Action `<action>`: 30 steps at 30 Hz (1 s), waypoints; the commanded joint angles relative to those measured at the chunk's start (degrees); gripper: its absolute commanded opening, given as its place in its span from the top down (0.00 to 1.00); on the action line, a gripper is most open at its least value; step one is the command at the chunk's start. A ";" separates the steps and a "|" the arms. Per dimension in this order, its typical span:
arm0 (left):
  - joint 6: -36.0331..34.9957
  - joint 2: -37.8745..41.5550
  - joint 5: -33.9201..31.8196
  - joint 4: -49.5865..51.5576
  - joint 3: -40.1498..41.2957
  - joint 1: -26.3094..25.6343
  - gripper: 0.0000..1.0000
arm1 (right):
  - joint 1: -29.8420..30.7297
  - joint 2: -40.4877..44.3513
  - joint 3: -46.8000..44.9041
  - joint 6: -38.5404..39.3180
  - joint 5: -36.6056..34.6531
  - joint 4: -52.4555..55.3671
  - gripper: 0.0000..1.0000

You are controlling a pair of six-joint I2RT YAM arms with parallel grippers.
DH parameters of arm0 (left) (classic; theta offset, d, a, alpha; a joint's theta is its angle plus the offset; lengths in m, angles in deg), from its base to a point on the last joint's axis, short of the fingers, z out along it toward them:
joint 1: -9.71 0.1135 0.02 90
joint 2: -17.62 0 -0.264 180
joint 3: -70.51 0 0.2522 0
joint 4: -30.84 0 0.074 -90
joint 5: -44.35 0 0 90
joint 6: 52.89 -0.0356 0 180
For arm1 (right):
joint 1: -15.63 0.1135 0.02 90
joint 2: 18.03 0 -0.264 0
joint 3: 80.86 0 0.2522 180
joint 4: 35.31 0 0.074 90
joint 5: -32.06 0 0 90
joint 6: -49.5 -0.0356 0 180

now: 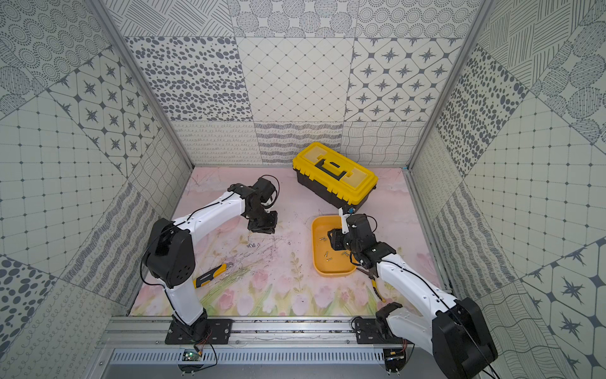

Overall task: Put the screws on the desktop into the storage box
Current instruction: Pick up the screw from the center of the board, then place the screw in the storage box.

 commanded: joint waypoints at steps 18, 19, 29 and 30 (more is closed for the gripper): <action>9.10 -13.89 7.11 -6.11 -17.50 -19.85 0.96 | -7.58 4.38 -2.05 -3.88 -2.04 1.10 0.54; 9.04 -14.02 6.98 -5.89 -17.92 -19.89 0.85 | -7.59 4.38 -2.01 -3.76 -1.81 1.07 0.53; 5.62 1.94 -0.56 -1.68 -6.64 -11.82 0.63 | -5.50 2.92 1.94 -1.09 6.29 1.74 0.46; 5.47 5.38 -0.86 -1.59 -2.98 -9.62 0.63 | -3.84 2.05 2.79 -0.62 6.86 1.67 0.46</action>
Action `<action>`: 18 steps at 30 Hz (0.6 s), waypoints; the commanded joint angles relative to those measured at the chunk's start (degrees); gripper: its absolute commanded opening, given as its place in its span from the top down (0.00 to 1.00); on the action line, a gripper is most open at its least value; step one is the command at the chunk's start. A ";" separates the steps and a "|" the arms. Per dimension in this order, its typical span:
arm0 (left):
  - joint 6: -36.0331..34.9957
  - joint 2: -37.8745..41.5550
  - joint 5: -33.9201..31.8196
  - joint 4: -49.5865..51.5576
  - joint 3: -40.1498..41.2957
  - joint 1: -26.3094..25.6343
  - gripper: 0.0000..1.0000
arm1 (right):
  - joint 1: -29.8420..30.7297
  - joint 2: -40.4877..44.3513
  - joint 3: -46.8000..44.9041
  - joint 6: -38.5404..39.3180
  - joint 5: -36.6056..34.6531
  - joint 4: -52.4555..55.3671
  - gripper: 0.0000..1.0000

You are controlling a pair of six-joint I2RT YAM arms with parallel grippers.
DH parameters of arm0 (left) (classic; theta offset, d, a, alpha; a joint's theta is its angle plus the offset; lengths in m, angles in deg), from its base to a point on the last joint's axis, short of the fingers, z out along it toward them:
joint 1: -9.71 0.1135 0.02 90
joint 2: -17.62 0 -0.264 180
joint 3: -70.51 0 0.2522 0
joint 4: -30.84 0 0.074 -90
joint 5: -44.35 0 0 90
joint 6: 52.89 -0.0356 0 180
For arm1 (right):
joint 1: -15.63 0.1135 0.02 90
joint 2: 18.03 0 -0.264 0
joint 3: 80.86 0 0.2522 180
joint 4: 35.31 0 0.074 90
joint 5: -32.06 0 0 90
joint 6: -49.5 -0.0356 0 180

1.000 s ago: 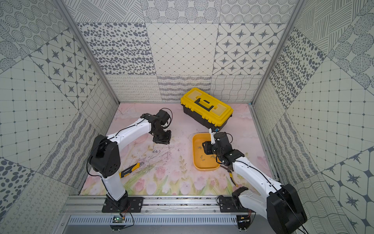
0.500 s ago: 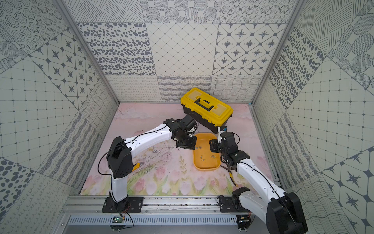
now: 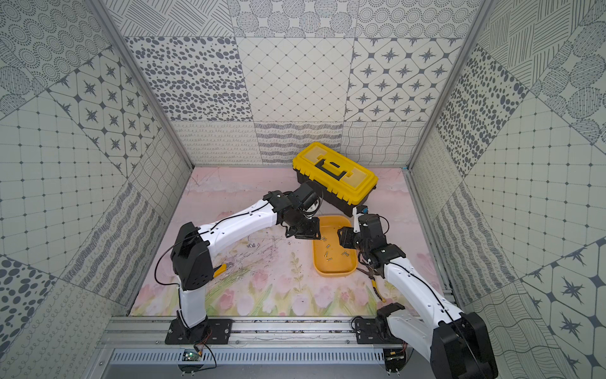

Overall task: Put the screws on the desktop into the storage box
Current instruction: Place the screw in the storage box, then pick up the screw from the center of the board.

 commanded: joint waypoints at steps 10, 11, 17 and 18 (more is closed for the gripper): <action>-5.58 35.42 -6.83 7.32 33.05 31.86 0.64 | 25.64 -23.12 21.94 9.57 -2.92 1.84 0.48; -5.83 36.78 -7.14 7.08 34.18 33.06 0.64 | 26.86 -26.04 24.21 9.81 -3.33 2.33 0.48; -5.83 40.59 -9.28 6.00 39.17 36.11 0.65 | 28.95 -40.99 37.72 12.53 -0.45 5.91 0.52; -5.90 40.79 -8.88 5.63 39.27 36.16 0.65 | 29.10 -43.24 39.98 13.80 -0.27 6.64 0.52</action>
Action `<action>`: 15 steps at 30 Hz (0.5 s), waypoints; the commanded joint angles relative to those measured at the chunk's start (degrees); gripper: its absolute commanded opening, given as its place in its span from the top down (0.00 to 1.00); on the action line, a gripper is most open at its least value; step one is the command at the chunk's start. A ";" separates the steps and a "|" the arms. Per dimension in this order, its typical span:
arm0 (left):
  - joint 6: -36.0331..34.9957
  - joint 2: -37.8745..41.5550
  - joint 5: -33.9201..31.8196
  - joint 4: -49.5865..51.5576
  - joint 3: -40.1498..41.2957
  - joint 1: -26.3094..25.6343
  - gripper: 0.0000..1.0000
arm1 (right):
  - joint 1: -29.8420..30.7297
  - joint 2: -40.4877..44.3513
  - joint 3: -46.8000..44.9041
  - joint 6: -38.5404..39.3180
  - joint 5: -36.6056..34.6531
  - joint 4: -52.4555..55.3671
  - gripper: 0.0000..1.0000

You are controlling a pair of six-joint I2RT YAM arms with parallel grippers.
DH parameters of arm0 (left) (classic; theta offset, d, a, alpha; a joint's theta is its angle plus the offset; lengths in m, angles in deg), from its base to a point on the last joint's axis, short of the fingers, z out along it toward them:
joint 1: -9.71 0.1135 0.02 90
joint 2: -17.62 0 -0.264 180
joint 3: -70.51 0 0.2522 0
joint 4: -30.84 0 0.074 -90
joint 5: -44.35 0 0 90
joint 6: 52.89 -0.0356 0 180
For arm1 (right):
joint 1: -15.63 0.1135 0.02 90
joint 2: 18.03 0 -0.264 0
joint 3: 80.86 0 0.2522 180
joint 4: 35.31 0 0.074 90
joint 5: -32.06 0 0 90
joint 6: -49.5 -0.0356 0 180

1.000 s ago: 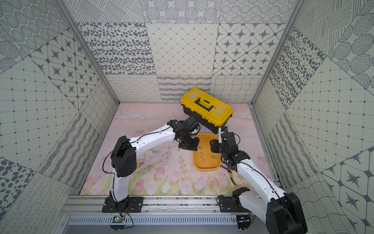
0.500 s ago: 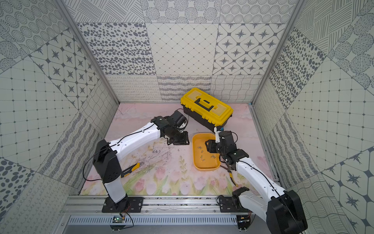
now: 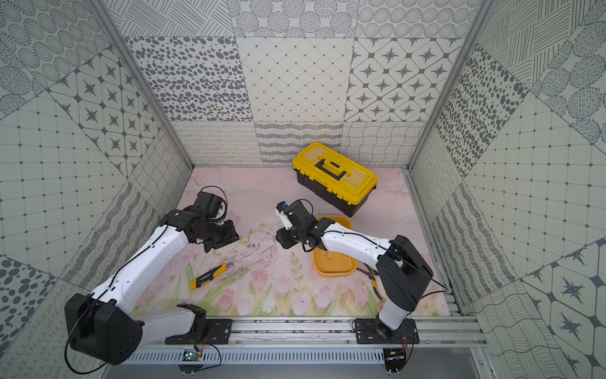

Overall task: Put the screws on the desktop into the storage box
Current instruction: Pick up the screw from the center of the board.

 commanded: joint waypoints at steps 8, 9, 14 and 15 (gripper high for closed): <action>-0.92 3.44 -4.52 0.82 2.49 3.48 0.65 | 1.00 -18.39 20.13 7.99 0.58 9.68 0.48; -0.78 3.78 -5.30 0.89 2.48 3.53 0.65 | 1.12 -19.53 21.85 7.72 0.49 10.62 0.49; 0.49 4.03 -10.48 2.70 2.19 4.17 0.65 | 2.10 -25.64 30.41 7.08 -1.01 15.42 0.51; 0.50 4.05 -10.37 2.61 2.15 4.28 0.65 | 2.37 -26.56 31.81 6.81 -1.53 16.40 0.51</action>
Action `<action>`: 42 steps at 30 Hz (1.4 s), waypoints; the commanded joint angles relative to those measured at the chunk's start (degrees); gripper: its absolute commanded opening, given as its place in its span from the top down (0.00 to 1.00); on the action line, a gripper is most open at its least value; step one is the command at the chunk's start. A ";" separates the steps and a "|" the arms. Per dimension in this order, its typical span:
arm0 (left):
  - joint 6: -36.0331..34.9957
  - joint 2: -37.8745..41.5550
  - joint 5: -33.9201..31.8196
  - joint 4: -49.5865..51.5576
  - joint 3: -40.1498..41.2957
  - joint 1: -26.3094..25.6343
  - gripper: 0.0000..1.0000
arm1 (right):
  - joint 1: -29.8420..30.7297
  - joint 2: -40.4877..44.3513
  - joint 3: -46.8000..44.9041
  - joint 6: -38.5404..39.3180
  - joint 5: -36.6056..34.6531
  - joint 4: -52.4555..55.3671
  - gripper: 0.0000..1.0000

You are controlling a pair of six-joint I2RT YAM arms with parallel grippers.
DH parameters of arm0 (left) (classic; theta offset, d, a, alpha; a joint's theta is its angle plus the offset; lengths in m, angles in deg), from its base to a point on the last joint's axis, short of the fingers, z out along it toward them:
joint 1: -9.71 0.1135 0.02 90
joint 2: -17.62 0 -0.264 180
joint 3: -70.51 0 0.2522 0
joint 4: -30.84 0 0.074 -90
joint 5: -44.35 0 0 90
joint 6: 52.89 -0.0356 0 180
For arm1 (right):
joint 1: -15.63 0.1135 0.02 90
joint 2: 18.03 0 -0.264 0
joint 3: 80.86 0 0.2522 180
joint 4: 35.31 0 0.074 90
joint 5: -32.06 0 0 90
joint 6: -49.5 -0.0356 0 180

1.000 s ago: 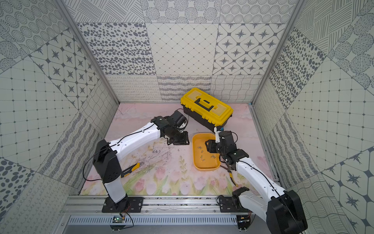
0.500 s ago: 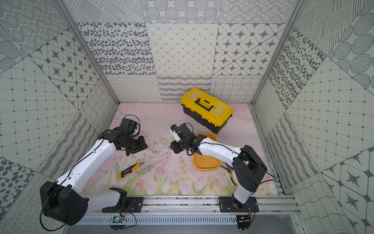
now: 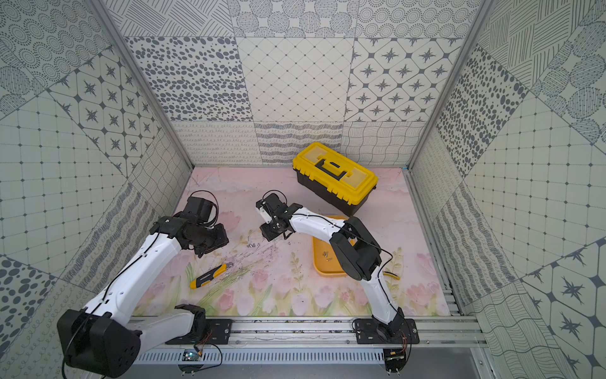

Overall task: Put the screws on the desktop into the storage box
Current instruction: Pick up the screw from the center of the board.

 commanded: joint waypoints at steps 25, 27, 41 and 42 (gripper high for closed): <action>-0.22 -0.23 -3.41 1.16 -0.23 1.71 0.65 | 5.77 -14.84 19.72 -12.90 -11.48 9.66 0.56; -0.26 -0.25 -3.26 1.16 -0.22 1.70 0.65 | 5.72 -15.15 20.46 -13.77 -11.15 9.69 0.56; -0.44 -0.44 -2.97 1.16 -0.18 1.75 0.65 | 7.02 -16.90 21.53 -15.99 -13.88 14.22 0.64; -0.44 -0.51 -2.97 1.16 -0.11 1.77 0.65 | 7.31 -17.29 21.93 -15.72 -14.86 15.15 0.65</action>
